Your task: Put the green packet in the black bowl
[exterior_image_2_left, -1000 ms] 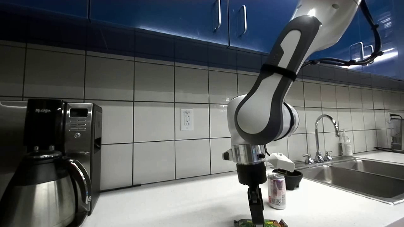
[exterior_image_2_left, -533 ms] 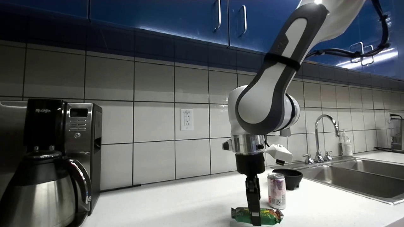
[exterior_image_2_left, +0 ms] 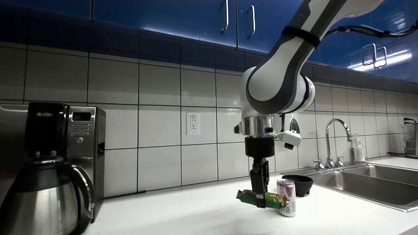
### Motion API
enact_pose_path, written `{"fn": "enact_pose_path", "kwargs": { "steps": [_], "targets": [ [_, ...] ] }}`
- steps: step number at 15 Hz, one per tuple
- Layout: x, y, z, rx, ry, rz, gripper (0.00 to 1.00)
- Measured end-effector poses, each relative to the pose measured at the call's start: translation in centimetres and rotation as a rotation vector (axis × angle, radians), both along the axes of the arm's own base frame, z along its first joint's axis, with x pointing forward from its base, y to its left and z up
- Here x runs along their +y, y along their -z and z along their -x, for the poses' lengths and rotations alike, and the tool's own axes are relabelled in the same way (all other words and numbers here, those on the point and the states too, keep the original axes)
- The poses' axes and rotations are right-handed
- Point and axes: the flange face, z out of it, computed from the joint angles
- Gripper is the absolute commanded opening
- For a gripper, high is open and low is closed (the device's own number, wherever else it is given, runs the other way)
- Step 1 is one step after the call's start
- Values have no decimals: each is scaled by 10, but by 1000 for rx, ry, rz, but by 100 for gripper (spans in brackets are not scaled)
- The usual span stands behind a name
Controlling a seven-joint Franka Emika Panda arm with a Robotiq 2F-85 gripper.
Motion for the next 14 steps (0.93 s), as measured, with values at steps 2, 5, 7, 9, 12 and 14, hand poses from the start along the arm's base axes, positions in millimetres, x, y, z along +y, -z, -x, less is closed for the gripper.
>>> {"fn": "enact_pose_path", "kwargs": {
  "steps": [2,5,7,9,12,14],
  "targets": [
    [-2,-18,2,-17,38,-2,17],
    [-8,-41,5,-41,98,-3,17],
    [-14,-53,5,-55,145,-6,17],
    [-23,-62,4,-62,197,-12,17],
    [-37,-68,1,-68,278,-23,17],
    [-49,-70,-2,-70,333,-31,17]
  ]
}}
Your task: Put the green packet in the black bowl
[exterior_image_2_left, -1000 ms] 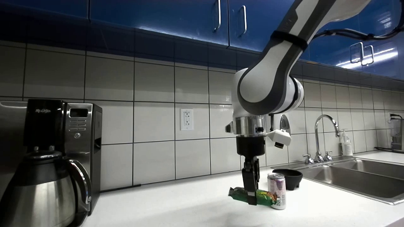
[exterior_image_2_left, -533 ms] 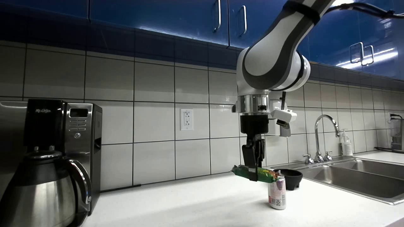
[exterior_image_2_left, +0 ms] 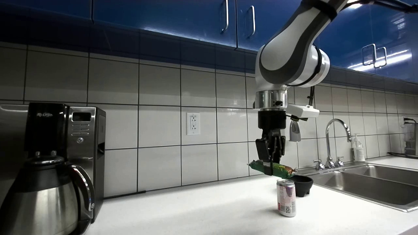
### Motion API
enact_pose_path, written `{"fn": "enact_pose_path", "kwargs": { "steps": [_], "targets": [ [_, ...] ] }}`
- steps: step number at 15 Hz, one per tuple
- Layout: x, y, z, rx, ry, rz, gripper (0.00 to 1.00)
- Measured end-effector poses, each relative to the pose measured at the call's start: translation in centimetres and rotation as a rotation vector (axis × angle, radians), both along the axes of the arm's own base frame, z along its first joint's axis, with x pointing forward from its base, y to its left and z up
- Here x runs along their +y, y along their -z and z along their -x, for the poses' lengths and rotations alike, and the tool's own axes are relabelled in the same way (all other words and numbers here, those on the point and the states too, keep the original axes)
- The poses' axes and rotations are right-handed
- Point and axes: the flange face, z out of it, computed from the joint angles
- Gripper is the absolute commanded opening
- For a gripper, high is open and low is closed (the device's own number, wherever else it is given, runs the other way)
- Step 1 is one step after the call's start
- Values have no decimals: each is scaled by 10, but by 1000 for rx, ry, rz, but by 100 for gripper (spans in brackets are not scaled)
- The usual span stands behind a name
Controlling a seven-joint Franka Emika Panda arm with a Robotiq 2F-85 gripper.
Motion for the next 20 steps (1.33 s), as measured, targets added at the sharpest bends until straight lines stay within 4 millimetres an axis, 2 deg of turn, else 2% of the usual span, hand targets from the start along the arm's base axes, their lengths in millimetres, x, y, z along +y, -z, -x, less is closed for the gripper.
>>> {"fn": "enact_pose_path", "kwargs": {
  "steps": [9,20],
  "targets": [
    [-54,-8,-19,-6,260,-29,17],
    [-107,-13,-58,27,489,-30,17]
  ]
}}
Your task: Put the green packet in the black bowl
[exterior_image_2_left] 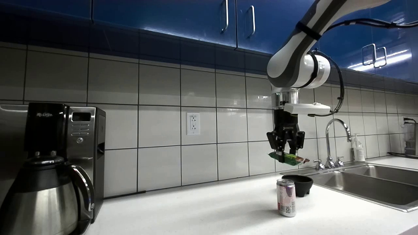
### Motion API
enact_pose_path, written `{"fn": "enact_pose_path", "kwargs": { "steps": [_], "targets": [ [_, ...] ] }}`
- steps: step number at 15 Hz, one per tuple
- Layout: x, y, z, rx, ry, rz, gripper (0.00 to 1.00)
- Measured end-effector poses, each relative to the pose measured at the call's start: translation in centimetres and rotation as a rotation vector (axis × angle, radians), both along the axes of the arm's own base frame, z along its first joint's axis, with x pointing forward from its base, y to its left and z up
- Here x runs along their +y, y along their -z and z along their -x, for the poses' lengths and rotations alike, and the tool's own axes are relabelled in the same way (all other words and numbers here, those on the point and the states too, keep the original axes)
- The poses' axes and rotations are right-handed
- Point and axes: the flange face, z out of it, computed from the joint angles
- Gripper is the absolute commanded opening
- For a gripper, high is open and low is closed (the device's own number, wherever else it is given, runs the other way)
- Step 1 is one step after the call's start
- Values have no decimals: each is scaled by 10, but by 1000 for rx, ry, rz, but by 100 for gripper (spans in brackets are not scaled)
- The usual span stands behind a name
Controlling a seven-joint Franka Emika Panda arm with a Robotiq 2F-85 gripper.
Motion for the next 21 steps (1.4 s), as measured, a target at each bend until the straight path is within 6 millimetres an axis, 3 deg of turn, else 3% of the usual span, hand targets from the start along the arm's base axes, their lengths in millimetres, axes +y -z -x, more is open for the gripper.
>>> {"fn": "enact_pose_path", "kwargs": {
  "steps": [13,21],
  "targets": [
    [-86,18,-32,39,174,-3,17],
    [-137,41,-52,71,277,3,17]
  ]
}}
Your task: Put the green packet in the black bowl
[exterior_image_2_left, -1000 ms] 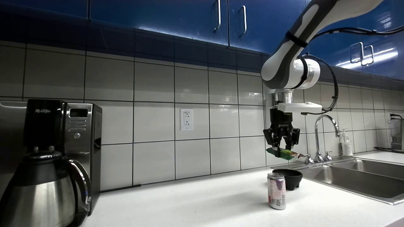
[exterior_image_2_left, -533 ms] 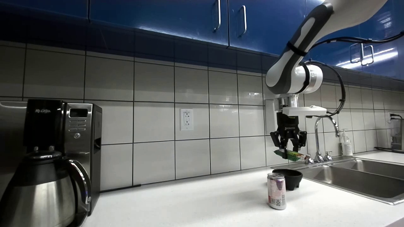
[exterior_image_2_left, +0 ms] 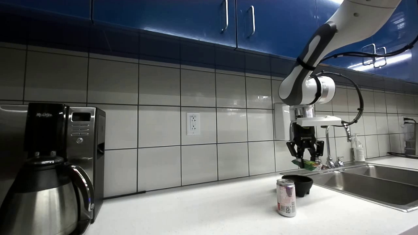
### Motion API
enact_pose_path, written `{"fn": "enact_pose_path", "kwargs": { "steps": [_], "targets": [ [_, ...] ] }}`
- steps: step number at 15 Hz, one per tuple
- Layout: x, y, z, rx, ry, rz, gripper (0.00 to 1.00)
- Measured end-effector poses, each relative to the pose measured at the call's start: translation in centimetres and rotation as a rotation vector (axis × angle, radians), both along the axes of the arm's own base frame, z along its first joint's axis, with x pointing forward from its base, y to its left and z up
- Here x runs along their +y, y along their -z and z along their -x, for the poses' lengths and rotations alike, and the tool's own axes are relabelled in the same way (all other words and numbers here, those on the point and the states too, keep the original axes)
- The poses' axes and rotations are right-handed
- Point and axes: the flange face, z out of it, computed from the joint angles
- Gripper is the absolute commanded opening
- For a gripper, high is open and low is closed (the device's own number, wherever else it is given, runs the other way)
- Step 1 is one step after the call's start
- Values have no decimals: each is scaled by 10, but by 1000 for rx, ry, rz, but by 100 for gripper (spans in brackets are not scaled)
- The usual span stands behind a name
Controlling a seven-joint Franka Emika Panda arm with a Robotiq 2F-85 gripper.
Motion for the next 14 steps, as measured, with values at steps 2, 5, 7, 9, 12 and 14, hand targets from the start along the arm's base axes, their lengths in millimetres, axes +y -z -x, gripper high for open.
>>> {"fn": "enact_pose_path", "kwargs": {
  "steps": [2,5,7,9,12,14],
  "targets": [
    [-8,8,-6,13,23,0,17],
    [-14,19,-17,29,59,-9,17],
    [-16,25,-26,38,81,-15,17],
    [-17,30,-33,49,101,-16,17],
    [-20,37,-44,63,132,-13,17],
    [-23,40,-50,74,156,-14,17]
  ]
}}
